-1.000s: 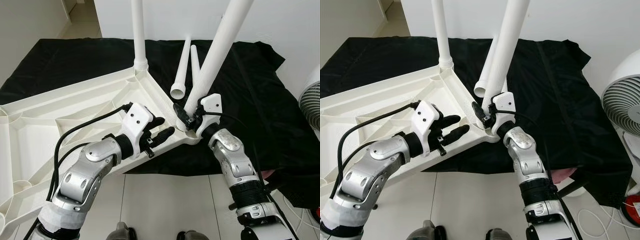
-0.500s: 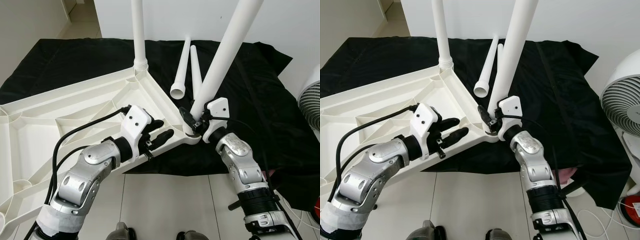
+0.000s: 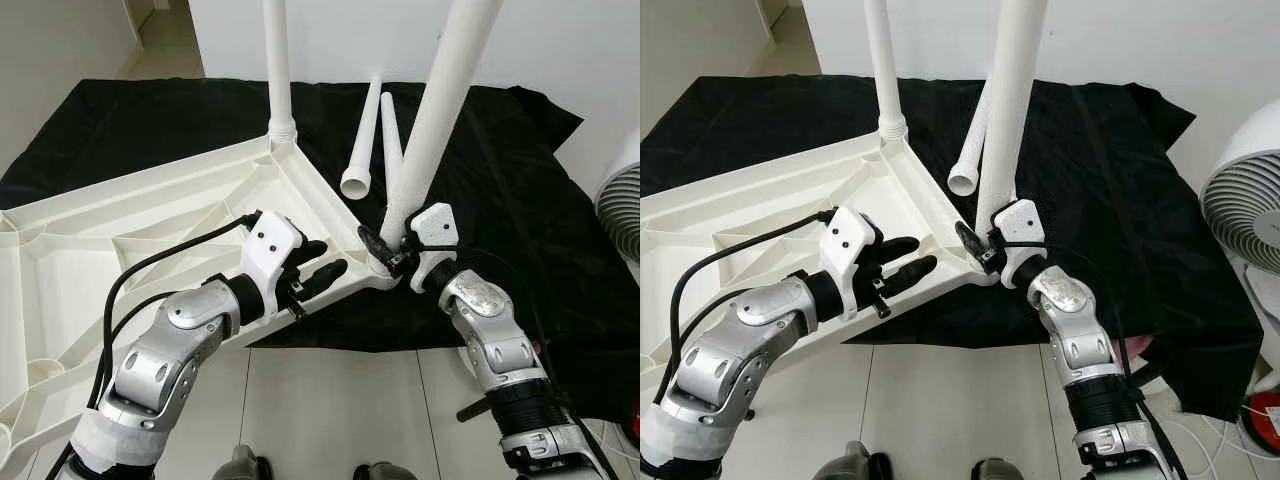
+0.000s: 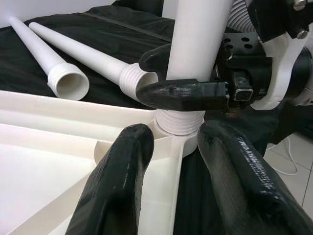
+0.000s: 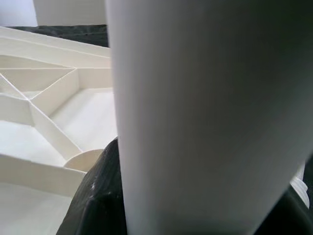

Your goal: Building children table

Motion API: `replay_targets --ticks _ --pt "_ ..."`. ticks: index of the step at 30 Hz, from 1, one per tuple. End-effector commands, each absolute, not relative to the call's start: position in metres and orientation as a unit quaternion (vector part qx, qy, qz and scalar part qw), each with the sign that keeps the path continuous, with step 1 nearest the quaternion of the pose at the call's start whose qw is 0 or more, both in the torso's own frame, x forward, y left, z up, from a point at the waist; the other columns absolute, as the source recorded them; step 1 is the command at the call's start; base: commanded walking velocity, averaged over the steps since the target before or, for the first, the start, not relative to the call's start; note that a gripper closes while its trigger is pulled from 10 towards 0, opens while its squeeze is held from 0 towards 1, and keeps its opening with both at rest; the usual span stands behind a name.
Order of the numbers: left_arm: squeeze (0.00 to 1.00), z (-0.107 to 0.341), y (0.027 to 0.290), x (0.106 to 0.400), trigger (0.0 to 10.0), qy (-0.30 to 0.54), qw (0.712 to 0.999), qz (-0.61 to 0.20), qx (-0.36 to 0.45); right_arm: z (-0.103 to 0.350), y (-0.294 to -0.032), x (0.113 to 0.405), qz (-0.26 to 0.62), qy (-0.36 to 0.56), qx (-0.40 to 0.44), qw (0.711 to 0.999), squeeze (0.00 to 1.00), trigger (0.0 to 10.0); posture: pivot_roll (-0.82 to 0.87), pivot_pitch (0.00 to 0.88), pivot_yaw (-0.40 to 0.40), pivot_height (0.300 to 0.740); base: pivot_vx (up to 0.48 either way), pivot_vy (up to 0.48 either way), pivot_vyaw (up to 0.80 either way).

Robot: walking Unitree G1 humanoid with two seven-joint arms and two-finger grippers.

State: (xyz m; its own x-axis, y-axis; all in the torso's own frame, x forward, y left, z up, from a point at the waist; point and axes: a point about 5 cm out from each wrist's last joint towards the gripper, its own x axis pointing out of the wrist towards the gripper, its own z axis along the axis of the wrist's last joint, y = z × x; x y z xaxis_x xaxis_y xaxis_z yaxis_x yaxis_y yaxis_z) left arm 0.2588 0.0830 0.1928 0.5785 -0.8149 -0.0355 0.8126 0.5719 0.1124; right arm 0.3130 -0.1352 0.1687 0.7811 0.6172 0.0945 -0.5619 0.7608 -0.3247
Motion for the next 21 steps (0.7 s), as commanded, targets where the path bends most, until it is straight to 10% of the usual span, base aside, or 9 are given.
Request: replay_targets --ticks 1,21 --pt "0.00 0.195 0.082 0.256 10.0 -0.010 0.882 -0.467 0.063 0.157 -0.134 0.308 0.340 -0.075 -0.150 0.925 0.00 10.0 -0.05 0.094 0.030 0.740 0.000 0.000 0.00" --pt "0.00 0.199 0.081 0.256 10.0 -0.014 0.880 -0.470 0.063 0.147 -0.144 0.320 0.310 -0.034 -0.037 0.949 0.00 10.0 -0.05 0.082 0.032 0.740 0.000 0.000 0.00"
